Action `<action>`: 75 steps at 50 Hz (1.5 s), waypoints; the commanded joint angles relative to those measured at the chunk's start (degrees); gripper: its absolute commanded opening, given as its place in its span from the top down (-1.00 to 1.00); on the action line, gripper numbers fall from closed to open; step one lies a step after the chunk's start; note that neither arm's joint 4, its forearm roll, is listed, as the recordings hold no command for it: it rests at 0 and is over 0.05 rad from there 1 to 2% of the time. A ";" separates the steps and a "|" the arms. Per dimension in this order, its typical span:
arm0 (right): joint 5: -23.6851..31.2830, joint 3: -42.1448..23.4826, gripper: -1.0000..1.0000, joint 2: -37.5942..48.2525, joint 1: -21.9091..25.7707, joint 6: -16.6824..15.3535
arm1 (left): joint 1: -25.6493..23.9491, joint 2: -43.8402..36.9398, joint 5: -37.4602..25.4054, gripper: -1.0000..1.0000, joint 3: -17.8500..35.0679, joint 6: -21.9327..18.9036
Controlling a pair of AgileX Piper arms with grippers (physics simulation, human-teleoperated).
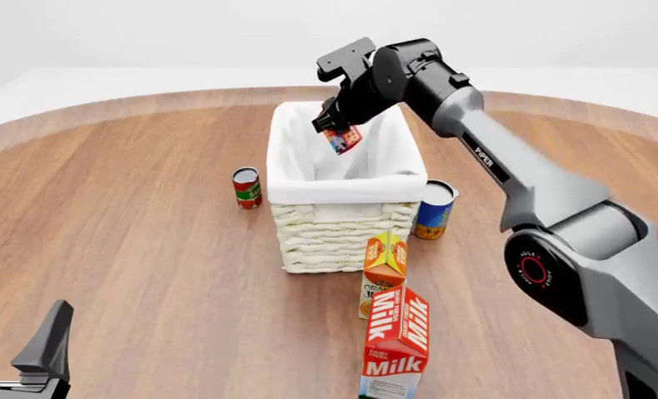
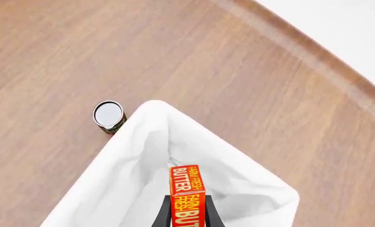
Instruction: Pick up the butter and put it in the basket.
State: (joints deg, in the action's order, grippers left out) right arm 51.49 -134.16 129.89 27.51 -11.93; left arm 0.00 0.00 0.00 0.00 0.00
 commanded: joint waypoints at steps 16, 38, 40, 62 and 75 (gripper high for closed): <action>-1.24 -0.29 1.00 0.32 0.10 0.96 | 0.00 0.00 0.00 -1.00 0.00 0.00; -0.47 -2.18 1.00 1.46 -0.24 0.93 | 0.00 0.00 0.00 -1.00 0.00 0.00; -0.55 -2.06 1.00 1.45 -0.25 0.91 | 0.00 0.00 0.00 -1.00 0.00 0.00; -1.83 -0.60 -1.00 1.12 -0.89 0.09 | 0.00 0.00 0.00 -1.00 0.00 0.00; -1.65 -0.62 -1.00 0.68 -0.79 0.15 | 0.00 0.00 0.00 -1.00 0.00 0.00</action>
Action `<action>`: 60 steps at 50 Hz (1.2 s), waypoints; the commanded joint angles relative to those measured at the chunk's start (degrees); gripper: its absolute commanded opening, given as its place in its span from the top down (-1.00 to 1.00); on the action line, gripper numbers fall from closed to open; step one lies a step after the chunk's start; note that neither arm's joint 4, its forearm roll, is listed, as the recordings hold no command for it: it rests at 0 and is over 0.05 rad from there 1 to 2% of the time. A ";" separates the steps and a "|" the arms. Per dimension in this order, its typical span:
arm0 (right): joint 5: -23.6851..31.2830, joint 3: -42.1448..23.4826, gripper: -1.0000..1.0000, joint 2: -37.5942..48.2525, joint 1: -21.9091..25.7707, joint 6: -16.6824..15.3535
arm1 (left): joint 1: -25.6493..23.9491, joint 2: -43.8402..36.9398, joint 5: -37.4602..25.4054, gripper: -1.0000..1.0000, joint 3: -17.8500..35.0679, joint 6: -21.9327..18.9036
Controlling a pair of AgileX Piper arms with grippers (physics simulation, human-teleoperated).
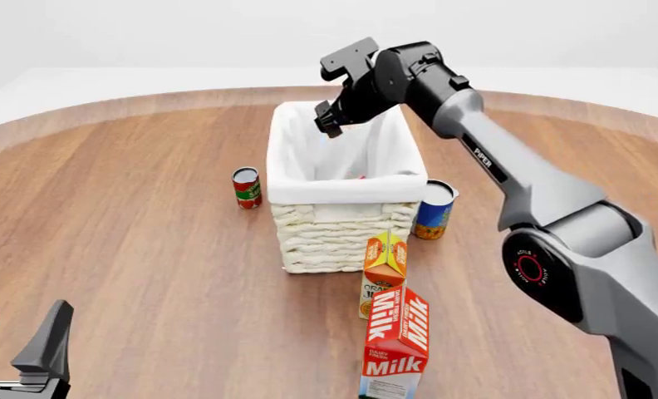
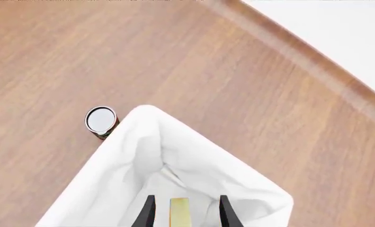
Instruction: Pick up the butter and put it in the basket.
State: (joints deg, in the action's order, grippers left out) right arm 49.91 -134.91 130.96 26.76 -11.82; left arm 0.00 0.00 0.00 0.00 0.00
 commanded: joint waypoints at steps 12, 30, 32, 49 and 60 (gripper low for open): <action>-0.36 0.54 -1.00 -0.68 -0.09 0.01 | 0.00 0.00 0.00 -1.00 0.00 0.00; -2.14 3.54 -1.00 -2.36 0.09 -0.52 | 0.00 0.00 0.00 -1.00 0.00 0.00; -2.41 3.92 -1.00 -2.72 0.41 -0.69 | 0.00 0.00 0.00 -1.00 0.00 0.00; -4.11 6.48 -1.00 -4.47 2.03 -2.16 | 0.00 0.00 0.00 -1.00 0.00 0.00; -4.38 6.41 -1.00 -4.24 2.14 -1.78 | 0.00 0.00 0.00 -1.00 0.00 0.00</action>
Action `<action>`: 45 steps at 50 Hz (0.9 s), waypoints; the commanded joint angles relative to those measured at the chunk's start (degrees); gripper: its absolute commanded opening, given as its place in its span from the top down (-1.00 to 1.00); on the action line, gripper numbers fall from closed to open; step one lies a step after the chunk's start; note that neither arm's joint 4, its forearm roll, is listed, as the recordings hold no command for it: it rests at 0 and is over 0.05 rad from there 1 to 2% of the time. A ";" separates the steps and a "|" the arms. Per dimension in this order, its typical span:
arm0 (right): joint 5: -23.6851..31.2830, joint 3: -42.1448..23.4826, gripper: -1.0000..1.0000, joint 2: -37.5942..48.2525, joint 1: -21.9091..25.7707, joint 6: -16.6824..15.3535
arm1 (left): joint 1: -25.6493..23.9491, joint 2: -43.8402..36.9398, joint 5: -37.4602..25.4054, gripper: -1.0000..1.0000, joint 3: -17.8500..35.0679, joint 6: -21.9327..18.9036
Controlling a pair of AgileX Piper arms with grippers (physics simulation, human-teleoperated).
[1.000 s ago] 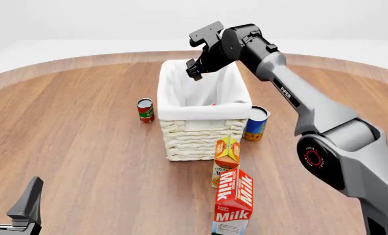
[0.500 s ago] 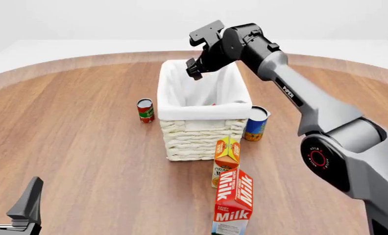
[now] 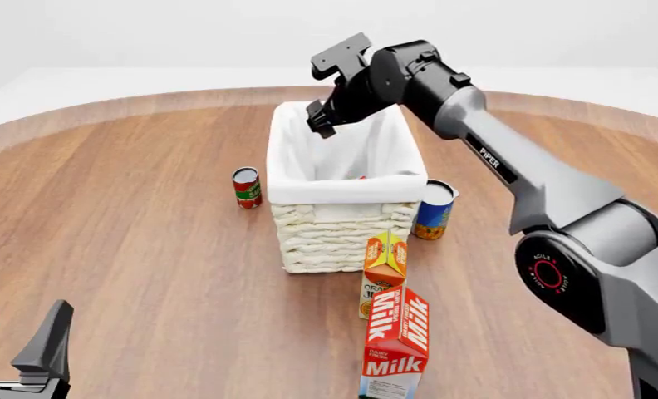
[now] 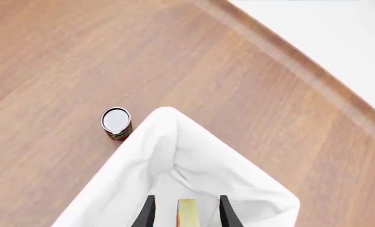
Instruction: Pick up the butter and put it in the basket.
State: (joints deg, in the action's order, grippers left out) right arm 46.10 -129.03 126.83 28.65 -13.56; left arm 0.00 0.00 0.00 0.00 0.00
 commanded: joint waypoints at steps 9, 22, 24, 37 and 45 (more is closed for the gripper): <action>-0.82 0.69 -1.00 -0.30 0.35 0.11 | 0.00 0.00 0.00 -1.00 0.00 0.00; -3.70 4.84 -1.00 -2.15 0.41 -0.06 | 0.00 0.00 0.00 -1.00 0.00 0.00; -3.93 5.03 -1.00 -2.27 0.37 -0.17 | 0.00 0.00 0.00 -1.00 0.00 0.00; -5.96 6.95 -1.00 -3.21 -0.43 -0.43 | 0.00 0.00 0.00 -1.00 0.00 0.00; -6.71 7.98 -1.00 -4.12 0.05 -0.23 | 0.00 0.00 0.00 -1.00 0.00 0.00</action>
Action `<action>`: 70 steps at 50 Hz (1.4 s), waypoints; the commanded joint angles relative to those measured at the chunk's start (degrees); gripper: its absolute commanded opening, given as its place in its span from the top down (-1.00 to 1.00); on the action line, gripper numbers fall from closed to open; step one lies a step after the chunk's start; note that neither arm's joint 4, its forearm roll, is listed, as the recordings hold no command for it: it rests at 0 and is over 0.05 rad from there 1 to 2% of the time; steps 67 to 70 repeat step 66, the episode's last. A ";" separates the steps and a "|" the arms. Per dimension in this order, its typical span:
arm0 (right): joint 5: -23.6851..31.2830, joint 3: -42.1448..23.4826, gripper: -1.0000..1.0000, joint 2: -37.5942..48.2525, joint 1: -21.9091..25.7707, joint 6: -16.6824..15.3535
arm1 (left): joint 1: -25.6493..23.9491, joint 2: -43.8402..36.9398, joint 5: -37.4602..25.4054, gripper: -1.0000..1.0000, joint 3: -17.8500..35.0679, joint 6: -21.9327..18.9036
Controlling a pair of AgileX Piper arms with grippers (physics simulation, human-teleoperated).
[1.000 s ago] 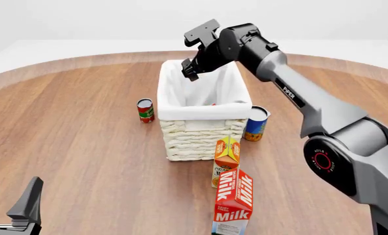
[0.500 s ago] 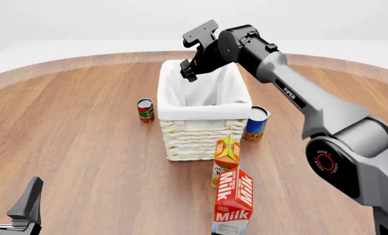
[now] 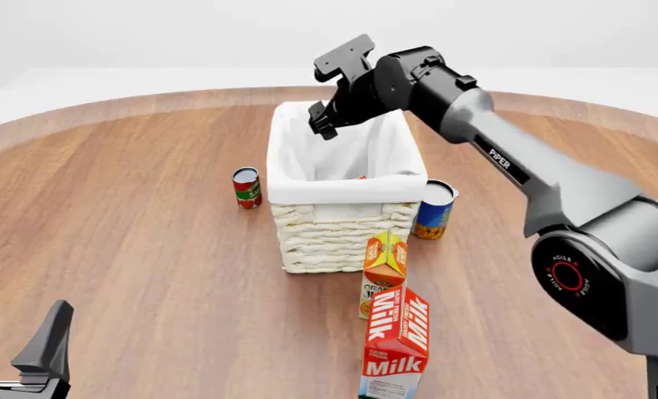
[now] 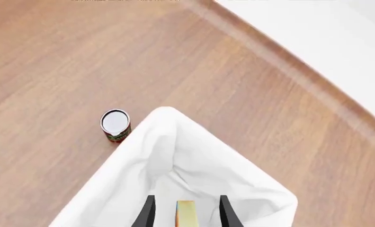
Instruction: Pick up the butter and put it in the basket.
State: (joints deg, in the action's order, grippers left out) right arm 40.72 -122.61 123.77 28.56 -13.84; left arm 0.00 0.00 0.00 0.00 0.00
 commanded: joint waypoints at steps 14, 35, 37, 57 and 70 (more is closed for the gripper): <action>-3.40 4.41 -1.00 -3.30 1.00 -0.18 | 0.00 0.00 0.00 -1.00 0.00 0.00; -7.63 10.95 -1.00 -7.34 3.72 0.28 | 0.00 0.00 0.00 -1.00 0.00 0.00; -7.97 11.48 -1.00 -7.59 3.60 -0.15 | 0.00 0.00 0.00 -1.00 0.00 0.00; -8.08 11.48 -1.00 -7.84 3.38 -0.41 | 0.00 0.00 0.00 -1.00 0.00 0.00; -8.49 11.96 -1.00 -8.17 3.60 -0.04 | 0.00 0.00 0.00 -1.00 0.00 0.00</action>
